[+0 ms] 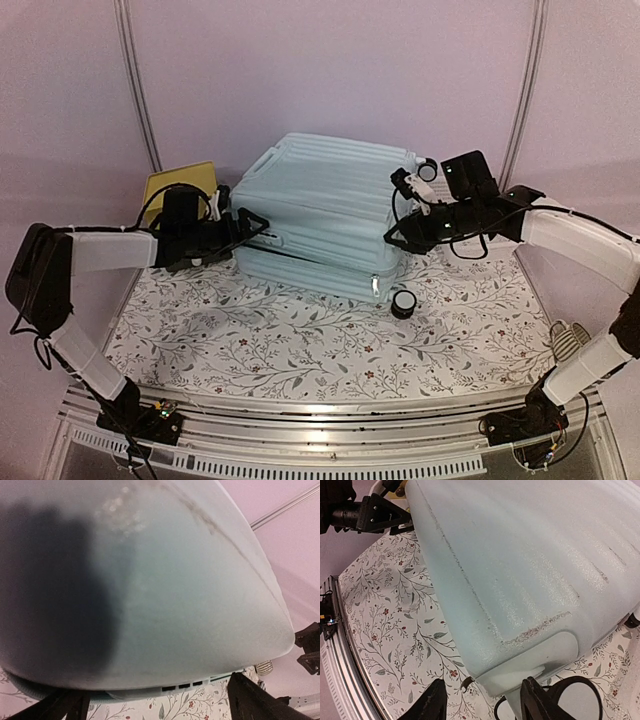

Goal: Open, take out, and arrange the luggage
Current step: Adjust the luggage at the center of the board.

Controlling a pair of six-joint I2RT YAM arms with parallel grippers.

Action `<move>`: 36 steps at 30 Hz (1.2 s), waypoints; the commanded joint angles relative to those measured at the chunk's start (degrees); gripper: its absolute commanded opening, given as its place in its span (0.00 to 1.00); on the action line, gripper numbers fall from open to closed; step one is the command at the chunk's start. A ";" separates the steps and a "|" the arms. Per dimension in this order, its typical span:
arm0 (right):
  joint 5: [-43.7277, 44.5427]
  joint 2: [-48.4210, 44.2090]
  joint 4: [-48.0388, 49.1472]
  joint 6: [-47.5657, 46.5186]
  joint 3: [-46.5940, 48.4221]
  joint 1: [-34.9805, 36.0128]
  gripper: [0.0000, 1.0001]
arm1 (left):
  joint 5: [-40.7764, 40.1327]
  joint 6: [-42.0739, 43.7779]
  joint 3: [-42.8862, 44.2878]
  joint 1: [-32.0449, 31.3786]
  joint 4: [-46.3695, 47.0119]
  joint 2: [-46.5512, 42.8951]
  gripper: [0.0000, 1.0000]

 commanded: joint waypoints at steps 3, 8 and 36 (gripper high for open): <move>-3.02 -1.14 -0.03 3.24 -1.59 2.41 0.53 | -1.49 5.93 1.34 0.87 5.79 -1.50 0.98; 2.05 -5.81 -0.06 1.67 -3.06 2.24 0.77 | -3.69 8.37 -3.28 0.23 1.18 -9.08 0.98; -12.36 5.35 -13.78 -12.67 2.87 11.71 0.74 | -5.07 5.53 -29.60 -16.93 12.27 -27.31 0.96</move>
